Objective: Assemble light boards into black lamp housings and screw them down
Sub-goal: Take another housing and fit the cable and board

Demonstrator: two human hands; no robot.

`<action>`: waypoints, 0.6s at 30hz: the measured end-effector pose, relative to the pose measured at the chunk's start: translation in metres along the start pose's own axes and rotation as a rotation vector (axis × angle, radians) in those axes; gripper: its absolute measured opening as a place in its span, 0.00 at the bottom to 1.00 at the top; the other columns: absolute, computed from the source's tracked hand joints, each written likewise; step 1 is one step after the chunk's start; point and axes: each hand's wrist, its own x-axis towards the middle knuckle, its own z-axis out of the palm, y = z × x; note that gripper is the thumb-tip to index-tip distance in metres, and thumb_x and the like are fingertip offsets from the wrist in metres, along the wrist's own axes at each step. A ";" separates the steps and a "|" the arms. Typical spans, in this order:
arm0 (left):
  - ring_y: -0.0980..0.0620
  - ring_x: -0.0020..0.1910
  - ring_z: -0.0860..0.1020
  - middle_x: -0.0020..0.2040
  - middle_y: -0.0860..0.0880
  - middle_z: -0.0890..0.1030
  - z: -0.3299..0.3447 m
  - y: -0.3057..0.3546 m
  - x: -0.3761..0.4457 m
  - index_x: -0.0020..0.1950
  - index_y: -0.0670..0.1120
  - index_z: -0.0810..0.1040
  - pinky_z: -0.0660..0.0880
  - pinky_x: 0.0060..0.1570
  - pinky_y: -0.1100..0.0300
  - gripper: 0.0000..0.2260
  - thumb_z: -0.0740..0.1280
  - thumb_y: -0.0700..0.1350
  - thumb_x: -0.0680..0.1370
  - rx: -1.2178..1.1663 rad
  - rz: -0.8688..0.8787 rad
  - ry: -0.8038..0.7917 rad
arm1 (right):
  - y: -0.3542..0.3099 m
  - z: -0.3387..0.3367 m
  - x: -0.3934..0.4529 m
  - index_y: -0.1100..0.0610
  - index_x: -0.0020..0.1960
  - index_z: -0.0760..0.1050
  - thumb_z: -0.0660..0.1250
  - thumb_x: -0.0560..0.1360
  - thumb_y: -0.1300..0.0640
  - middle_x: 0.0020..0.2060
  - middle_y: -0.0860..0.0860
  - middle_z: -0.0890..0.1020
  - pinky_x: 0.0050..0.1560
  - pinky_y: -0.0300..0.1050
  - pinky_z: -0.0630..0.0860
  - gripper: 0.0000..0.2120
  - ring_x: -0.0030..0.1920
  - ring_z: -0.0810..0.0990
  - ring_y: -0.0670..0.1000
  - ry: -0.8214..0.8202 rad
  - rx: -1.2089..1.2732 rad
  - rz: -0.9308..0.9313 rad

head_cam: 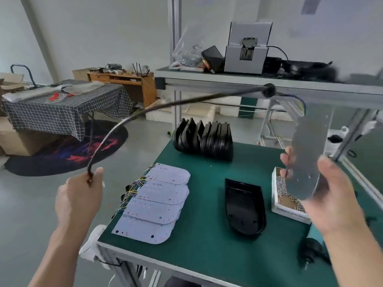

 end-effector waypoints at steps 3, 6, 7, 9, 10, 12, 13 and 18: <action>0.41 0.35 0.80 0.30 0.44 0.81 0.022 0.067 -0.029 0.34 0.46 0.83 0.75 0.39 0.52 0.24 0.64 0.58 0.83 -0.171 0.148 -0.246 | 0.009 -0.008 -0.009 0.59 0.72 0.76 0.72 0.77 0.53 0.61 0.56 0.82 0.49 0.42 0.82 0.25 0.58 0.81 0.55 0.086 -0.203 -0.016; 0.50 0.26 0.77 0.27 0.47 0.81 0.061 0.132 -0.073 0.31 0.47 0.82 0.73 0.31 0.58 0.23 0.66 0.57 0.82 -0.346 0.246 -0.489 | 0.025 -0.009 -0.014 0.53 0.69 0.79 0.76 0.67 0.44 0.50 0.47 0.84 0.57 0.46 0.77 0.32 0.50 0.81 0.49 0.162 -0.455 0.032; 0.50 0.27 0.79 0.27 0.48 0.81 0.076 0.149 -0.086 0.30 0.47 0.81 0.74 0.31 0.59 0.23 0.66 0.56 0.82 -0.383 0.265 -0.552 | 0.030 -0.009 -0.015 0.52 0.69 0.79 0.76 0.66 0.43 0.47 0.43 0.84 0.58 0.46 0.75 0.33 0.47 0.80 0.46 0.180 -0.544 0.056; 0.48 0.30 0.81 0.28 0.47 0.82 0.109 0.177 -0.107 0.31 0.46 0.80 0.77 0.35 0.56 0.21 0.67 0.54 0.82 -0.395 0.300 -0.636 | 0.040 -0.014 -0.016 0.50 0.70 0.78 0.78 0.70 0.44 0.47 0.38 0.84 0.56 0.44 0.74 0.30 0.47 0.81 0.42 0.206 -0.693 0.126; 0.48 0.33 0.81 0.30 0.48 0.82 0.124 0.187 -0.114 0.33 0.46 0.80 0.78 0.38 0.54 0.20 0.68 0.55 0.81 -0.368 0.320 -0.655 | 0.045 -0.017 -0.017 0.49 0.69 0.77 0.78 0.72 0.44 0.50 0.39 0.85 0.53 0.43 0.75 0.28 0.48 0.82 0.40 0.224 -0.764 0.167; 0.45 0.40 0.82 0.36 0.47 0.84 0.150 0.204 -0.123 0.38 0.44 0.82 0.79 0.44 0.52 0.17 0.69 0.54 0.81 -0.297 0.358 -0.668 | 0.057 -0.024 -0.021 0.47 0.64 0.75 0.78 0.72 0.43 0.51 0.41 0.83 0.46 0.37 0.74 0.24 0.47 0.81 0.35 0.262 -0.899 0.214; 0.43 0.43 0.82 0.39 0.45 0.85 0.160 0.210 -0.127 0.41 0.43 0.82 0.78 0.45 0.52 0.15 0.69 0.53 0.81 -0.267 0.373 -0.671 | 0.062 -0.028 -0.024 0.49 0.61 0.75 0.78 0.72 0.43 0.50 0.41 0.81 0.43 0.32 0.71 0.23 0.48 0.80 0.34 0.282 -0.952 0.221; 0.37 0.45 0.79 0.43 0.41 0.83 0.190 0.216 -0.132 0.44 0.40 0.77 0.77 0.47 0.48 0.13 0.69 0.49 0.81 -0.110 0.496 -0.654 | 0.084 -0.039 -0.040 0.54 0.59 0.74 0.75 0.66 0.37 0.52 0.53 0.80 0.55 0.50 0.77 0.30 0.55 0.78 0.54 0.304 -1.068 0.289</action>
